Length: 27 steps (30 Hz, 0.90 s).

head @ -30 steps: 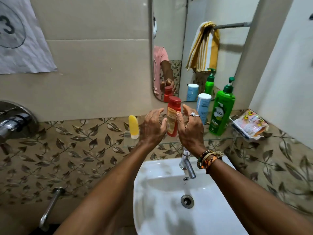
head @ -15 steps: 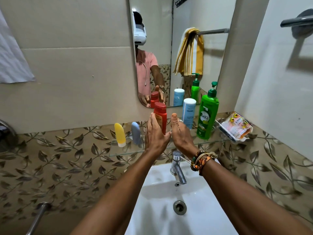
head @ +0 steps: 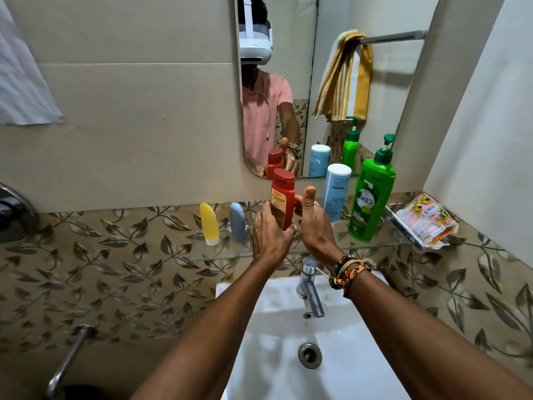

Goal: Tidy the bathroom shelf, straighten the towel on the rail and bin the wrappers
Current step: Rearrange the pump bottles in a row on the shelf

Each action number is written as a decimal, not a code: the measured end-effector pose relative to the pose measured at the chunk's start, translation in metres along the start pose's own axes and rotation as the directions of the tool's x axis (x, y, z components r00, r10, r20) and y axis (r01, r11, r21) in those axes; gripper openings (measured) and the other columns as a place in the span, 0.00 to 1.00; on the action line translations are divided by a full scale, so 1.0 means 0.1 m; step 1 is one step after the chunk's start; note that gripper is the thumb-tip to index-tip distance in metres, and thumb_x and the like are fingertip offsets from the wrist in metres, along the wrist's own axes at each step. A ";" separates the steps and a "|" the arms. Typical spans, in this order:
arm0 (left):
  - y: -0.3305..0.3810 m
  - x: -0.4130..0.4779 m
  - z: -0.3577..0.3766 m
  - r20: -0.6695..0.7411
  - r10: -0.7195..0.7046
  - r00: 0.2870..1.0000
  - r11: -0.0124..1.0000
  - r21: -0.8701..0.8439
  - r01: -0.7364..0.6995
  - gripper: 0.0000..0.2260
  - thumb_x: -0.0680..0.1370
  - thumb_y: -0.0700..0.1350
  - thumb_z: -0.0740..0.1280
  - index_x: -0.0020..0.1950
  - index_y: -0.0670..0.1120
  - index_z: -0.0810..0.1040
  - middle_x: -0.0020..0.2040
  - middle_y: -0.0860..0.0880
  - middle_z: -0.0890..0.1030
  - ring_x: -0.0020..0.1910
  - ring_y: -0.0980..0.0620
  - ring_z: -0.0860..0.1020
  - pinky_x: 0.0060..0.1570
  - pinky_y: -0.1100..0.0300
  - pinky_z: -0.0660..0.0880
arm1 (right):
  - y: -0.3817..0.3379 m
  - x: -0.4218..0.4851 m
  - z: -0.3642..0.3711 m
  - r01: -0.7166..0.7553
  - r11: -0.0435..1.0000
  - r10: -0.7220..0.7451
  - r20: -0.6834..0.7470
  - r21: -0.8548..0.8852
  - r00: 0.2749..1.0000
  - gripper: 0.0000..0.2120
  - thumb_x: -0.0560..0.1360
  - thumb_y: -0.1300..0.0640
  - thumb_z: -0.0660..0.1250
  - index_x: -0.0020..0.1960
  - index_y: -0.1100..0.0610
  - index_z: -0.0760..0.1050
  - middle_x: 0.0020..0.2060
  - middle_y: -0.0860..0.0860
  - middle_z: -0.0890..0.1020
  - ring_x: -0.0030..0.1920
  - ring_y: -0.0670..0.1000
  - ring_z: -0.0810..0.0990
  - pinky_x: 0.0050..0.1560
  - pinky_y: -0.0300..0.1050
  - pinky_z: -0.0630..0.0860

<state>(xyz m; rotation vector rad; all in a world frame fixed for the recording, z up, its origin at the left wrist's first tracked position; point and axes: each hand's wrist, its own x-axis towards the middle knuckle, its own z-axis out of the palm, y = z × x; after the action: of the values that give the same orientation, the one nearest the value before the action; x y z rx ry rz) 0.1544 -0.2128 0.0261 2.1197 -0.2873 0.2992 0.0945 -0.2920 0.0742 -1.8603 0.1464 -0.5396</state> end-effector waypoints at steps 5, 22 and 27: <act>-0.05 0.00 0.03 0.040 0.007 0.999 1.000 -0.011 -0.007 0.24 0.73 0.48 0.74 0.65 0.49 0.70 0.56 0.47 0.82 0.57 0.45 0.80 0.57 0.47 0.77 | 0.10 0.08 0.00 -0.013 1.000 0.013 0.036 -0.005 0.999 0.18 0.82 0.44 0.56 0.59 0.52 0.79 0.46 0.43 0.82 0.48 0.43 0.82 0.43 0.34 0.76; -0.19 0.02 -0.06 0.019 -0.007 1.000 0.999 0.053 0.006 0.27 0.77 0.39 0.68 0.75 0.45 0.65 0.67 0.42 0.75 0.66 0.42 0.75 0.62 0.46 0.75 | 0.19 0.19 0.20 0.083 0.994 -0.077 0.077 -0.073 0.994 0.19 0.78 0.56 0.68 0.69 0.56 0.74 0.57 0.49 0.82 0.51 0.42 0.79 0.43 0.26 0.73; -0.21 0.00 -0.04 0.006 -0.007 1.000 0.998 0.062 0.007 0.27 0.77 0.38 0.67 0.75 0.44 0.65 0.66 0.42 0.75 0.66 0.42 0.74 0.63 0.45 0.75 | 0.25 0.20 0.20 0.091 0.991 -0.084 0.080 -0.095 0.993 0.19 0.78 0.56 0.68 0.69 0.55 0.74 0.59 0.51 0.83 0.52 0.43 0.80 0.46 0.28 0.74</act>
<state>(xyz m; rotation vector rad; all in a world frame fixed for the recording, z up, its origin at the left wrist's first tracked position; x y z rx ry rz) 0.1603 -0.1982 0.0121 2.1822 -0.2771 0.3013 0.1249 -0.2905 0.0515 -1.9878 0.0416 -0.5295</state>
